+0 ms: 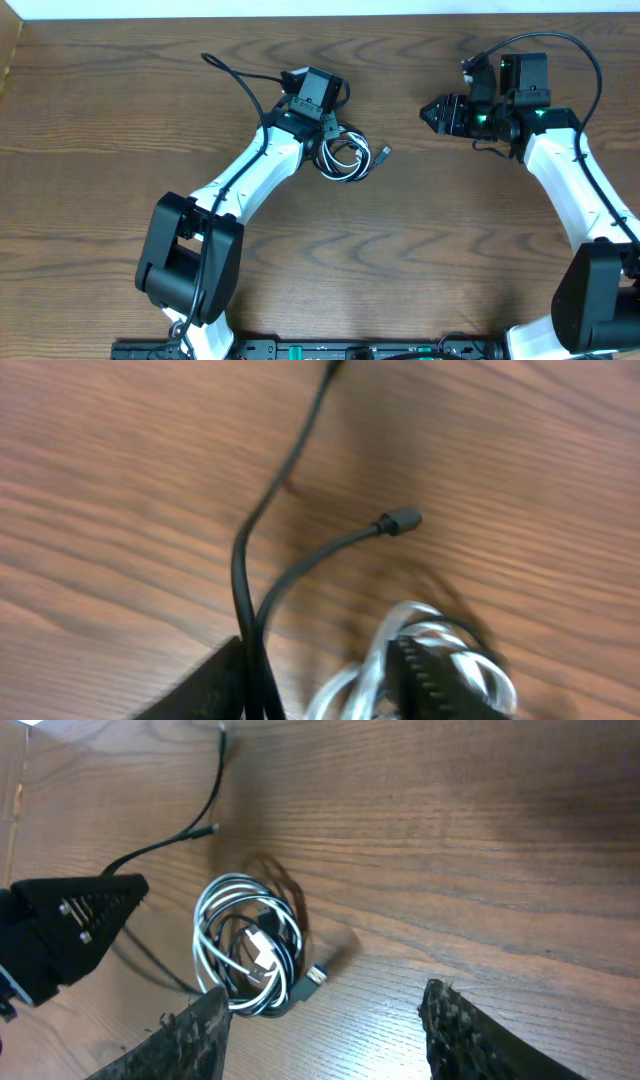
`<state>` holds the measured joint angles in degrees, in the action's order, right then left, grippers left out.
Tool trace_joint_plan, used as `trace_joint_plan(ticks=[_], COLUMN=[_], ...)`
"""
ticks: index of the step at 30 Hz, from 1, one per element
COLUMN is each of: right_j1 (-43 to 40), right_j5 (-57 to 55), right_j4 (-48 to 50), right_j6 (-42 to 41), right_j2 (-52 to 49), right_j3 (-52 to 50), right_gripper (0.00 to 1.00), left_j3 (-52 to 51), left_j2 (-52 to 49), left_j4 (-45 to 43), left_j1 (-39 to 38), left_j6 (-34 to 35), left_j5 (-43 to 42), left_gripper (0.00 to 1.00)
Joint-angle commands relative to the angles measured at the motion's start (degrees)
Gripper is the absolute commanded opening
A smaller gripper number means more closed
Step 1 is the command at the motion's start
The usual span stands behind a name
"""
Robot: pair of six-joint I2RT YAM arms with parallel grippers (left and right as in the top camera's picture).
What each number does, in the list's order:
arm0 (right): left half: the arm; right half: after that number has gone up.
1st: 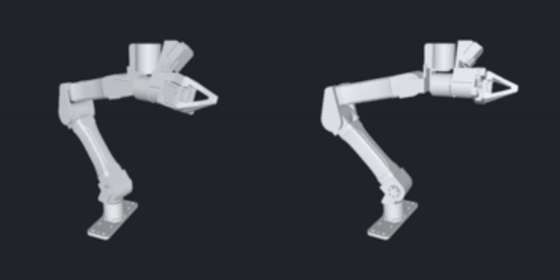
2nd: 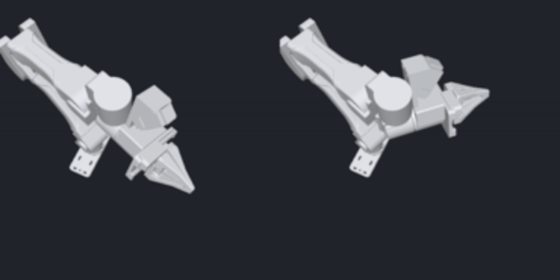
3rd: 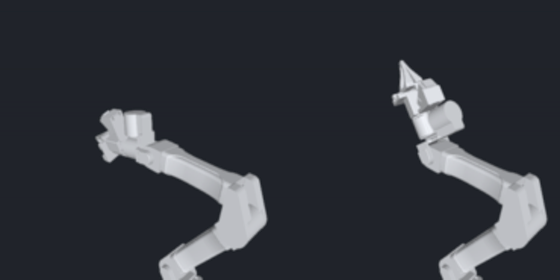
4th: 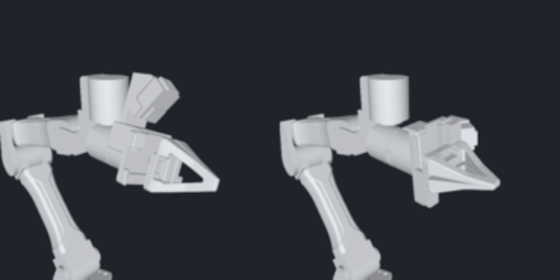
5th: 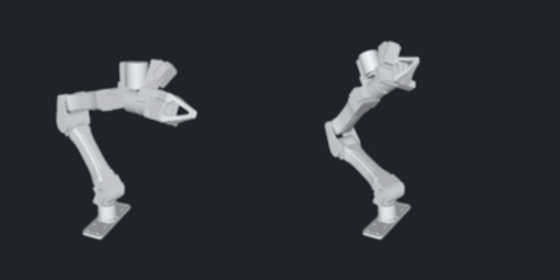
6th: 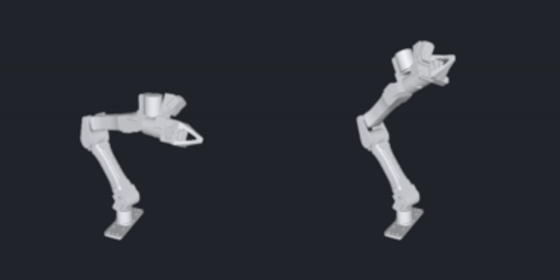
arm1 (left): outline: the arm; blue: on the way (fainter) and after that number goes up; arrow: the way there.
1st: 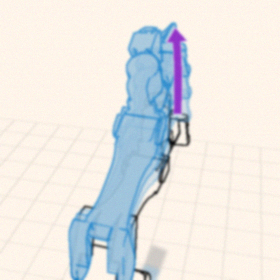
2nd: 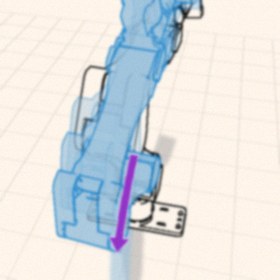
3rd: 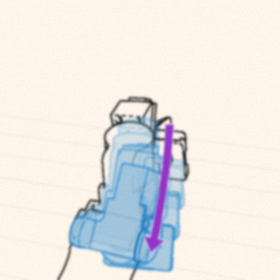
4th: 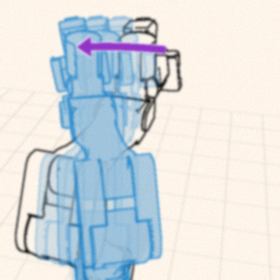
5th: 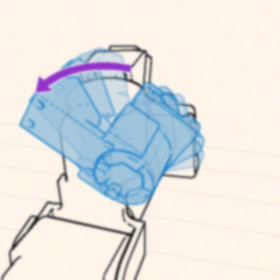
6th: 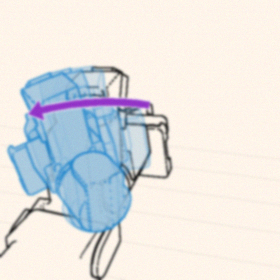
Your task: Untangle cables
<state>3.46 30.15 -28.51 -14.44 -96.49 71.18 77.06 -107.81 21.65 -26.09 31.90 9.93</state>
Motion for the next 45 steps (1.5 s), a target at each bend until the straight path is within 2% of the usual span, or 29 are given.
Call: trace_joint_plan(ticks=[1, 4, 7, 9, 16, 17, 20, 24, 28, 34, 38, 45], right_j1=[0.0, 0.0, 0.0, -0.1, 0.0, 0.0, 0.0, 0.0, 0.0, 0.0, 0.0, 0.0], right_j5=[0.1, -0.3, -0.3, -0.3, -1.3, -1.3, -1.3, -1.1, -1.1, -1.1, -1.1, -1.1], right_j4=[-0.2, -0.3, -0.2, -0.2, -0.5, -0.5, -0.6, -1.1, -1.2, -1.6, -2.2, -2.3], right_j6=[-0.1, -0.1, 0.0, 0.0, 0.0, 0.0, -0.1, -0.1, -0.1, -0.1, -0.1, -0.1], right_j2=[0.2, 0.2, 0.2, 0.2, 0.2, 0.2, 0.2, 0.2, 0.2, 0.2, 0.2, 0.2], right_j3=[0.2, 0.2, 0.2, 0.2, 0.2, 0.2, 0.2, 0.2, 0.2, 0.2, 0.2, 0.2], right_gripper=[0.58, 0.59, 0.6, 0.61, 0.62, 0.62, 0.63, 0.63, 0.63, 0.63, 0.63, 0.63], left_j3=[0.4, 0.4, 0.4, 0.4, 0.4, 0.4, 0.4, 0.4, 0.4, 0.4, 0.4, 0.2], left_j2=[1.1, 6.2, 10.1, 11.7, 6.6, 3.5, 0.2, -4.7, -7.5, -7.9, -7.9, -8.0], left_j4=[0.4, 2.4, 2.8, 3.3, 11.1, 12.2, 11.7, 10.4, 9.6, 3.6, 1.3, 4.2], left_j1=[0.5, 0.7, 0.0, -0.7, -3.0, -3.8, -4.9, -6.9, -7.5, -7.4, -7.4, -7.4], left_j6=[-5.3, -5.6, -12.4, -16.8, -28.6, -31.7, -32.9, -38.2, -39.2, -40.0, -42.7, -43.1], left_j5=[10.3, 3.7, -6.7, -10.7, -22.0, -22.0, -22.2, -22.5, -21.6, -11.7, -11.8, -12.5], left_gripper=[0.52, 0.52, 0.52, 0.52, 0.51, 0.51, 0.51, 0.51, 0.51, 0.51, 0.51, 0.5])
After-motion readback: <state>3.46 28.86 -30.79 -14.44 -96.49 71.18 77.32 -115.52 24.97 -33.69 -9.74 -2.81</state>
